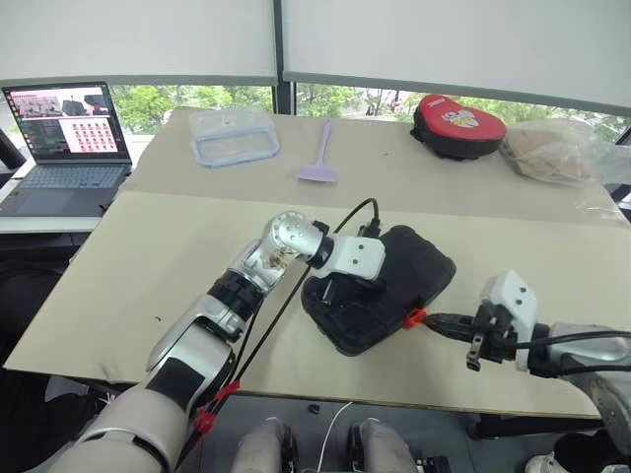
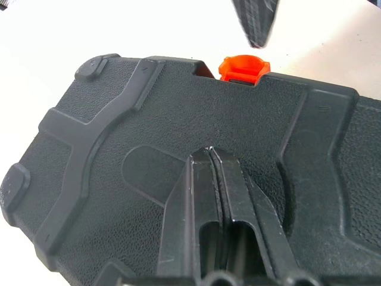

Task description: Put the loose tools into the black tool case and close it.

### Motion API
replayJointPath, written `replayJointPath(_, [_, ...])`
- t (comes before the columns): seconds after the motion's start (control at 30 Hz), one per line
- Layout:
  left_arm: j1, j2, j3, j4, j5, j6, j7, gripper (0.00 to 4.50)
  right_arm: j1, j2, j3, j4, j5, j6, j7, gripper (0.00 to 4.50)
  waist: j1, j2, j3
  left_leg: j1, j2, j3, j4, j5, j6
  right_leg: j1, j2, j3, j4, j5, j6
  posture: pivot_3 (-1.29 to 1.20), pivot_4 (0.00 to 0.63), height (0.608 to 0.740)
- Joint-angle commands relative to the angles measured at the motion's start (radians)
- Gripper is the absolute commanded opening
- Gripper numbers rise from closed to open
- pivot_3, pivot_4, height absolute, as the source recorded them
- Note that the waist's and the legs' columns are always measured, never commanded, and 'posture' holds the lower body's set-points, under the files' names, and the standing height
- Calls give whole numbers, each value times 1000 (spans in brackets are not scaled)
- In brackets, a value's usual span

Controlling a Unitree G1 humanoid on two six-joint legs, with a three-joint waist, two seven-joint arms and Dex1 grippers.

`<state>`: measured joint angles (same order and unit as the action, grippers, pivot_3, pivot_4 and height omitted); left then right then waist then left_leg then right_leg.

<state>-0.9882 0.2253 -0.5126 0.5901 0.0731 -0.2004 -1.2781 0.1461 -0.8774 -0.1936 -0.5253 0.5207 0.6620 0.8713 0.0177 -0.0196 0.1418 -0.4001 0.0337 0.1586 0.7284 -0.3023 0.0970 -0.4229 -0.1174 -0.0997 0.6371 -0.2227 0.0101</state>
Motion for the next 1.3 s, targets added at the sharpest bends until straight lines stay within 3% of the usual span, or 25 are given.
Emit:
replayJointPath(0.03, [15, 8, -30, 50, 63, 6, 7, 91, 14, 3, -14, 0, -18, -28, -8, 0, 0, 0, 0, 0, 0, 0, 0, 0, 0, 0, 0, 0, 0, 0, 0, 0, 150, 731])
replayJointPath(0.33, [20, 5, -31, 48, 66, -1, 6, 91, 38, 41, 35, 20, -92, -77, -41, 0, 1, 2, -1, 0, 0, 0, 0, 0, 0, 1, 1, 0, -3, 1, 1, 0, 150, 731])
replayJointPath(0.6, [4, -11, -30, 60, 66, -3, 5, 91, -154, 128, 160, 100, -181, -86, -117, 0, -2, 3, -1, -3, 0, 0, 0, 1, -1, -1, 1, -1, -5, 2, 1, 0, 150, 731])
replayJointPath(0.8, [1, -11, -27, 68, 67, -6, 8, 91, -118, 82, 129, 59, -169, -67, -77, 0, -5, 3, -1, -4, 0, 0, 0, 2, -3, -1, 1, -1, -6, 3, 2, 0, 150, 731])
replayJointPath(1.07, [6, -3, -23, 74, 68, -13, 11, 91, -37, 5, -116, -70, 52, 52, 16, 0, -3, 3, -1, -4, 0, 0, 0, 1, -1, 0, 1, -2, -7, 3, 2, 0, 150, 731])
replayJointPath(1.3, [1, -15, -26, 85, 73, -14, 18, 91, -105, 37, -34, -32, 36, 65, -52, 0, -3, 3, -2, -4, 0, 0, 0, 0, 1, -1, 1, -2, -7, 3, 2, 0, 150, 731])
